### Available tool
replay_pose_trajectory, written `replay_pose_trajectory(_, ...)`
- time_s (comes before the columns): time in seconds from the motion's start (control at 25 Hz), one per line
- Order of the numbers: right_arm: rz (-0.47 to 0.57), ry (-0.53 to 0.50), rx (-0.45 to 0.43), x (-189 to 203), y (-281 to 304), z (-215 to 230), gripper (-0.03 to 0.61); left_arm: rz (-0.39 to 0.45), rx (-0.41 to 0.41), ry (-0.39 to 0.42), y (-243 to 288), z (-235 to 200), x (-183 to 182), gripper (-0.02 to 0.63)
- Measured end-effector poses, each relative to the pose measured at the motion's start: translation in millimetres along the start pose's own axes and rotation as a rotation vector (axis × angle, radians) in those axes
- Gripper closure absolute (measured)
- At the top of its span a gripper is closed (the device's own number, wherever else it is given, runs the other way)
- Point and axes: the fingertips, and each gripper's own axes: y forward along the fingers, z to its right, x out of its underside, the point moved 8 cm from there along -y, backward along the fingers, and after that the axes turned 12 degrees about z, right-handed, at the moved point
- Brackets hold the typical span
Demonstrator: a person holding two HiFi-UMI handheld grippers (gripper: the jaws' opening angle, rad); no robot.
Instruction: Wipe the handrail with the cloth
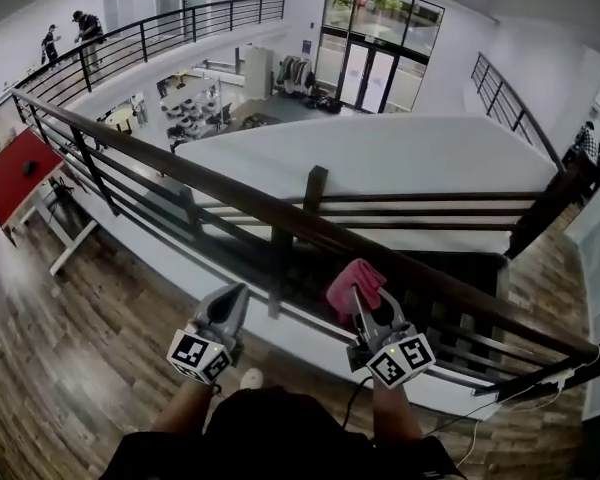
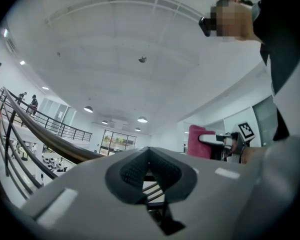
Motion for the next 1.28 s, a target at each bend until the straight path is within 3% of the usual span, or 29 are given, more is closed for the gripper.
replay_pose_trajectory(0.28, -0.074, -0.036, -0.012, 14.3, 62.4, 3.1, 0.526, -0.031, 0.028, -0.038, 30.1, -36.9, 13.2, 0.615)
replay_pose_trajectory(0.72, -0.253, -0.08, 0.09, 66.7, 145.4, 25.2, 0.526, -0.13, 0.005, -0.056, 45.8, -90.9, 37.5, 0.615)
replay_pose_trajectory(0.92, -0.344, -0.105, 0.17, 86.4, 179.3, 32.2, 0.525, -0.145, 0.056, -0.056, 67.1, -105.2, 41.9, 0.615)
replay_pose_trajectory(1.08, -0.392, -0.086, 0.183, 97.2, 198.8, 33.3, 0.525, -0.163, 0.067, -0.05, 82.3, -113.7, 45.1, 0.615)
replay_pose_trajectory(1.16, -0.441, -0.149, 0.19, 103.6, 207.0, 33.6, 0.525, -0.167, 0.07, -0.062, 84.1, -119.3, 49.6, 0.615)
replay_pose_trajectory(1.28, -0.562, -0.345, 0.187, 113.2, 220.0, 34.0, 0.525, -0.162, 0.074, -0.075, 87.0, -127.7, 51.8, 0.615)
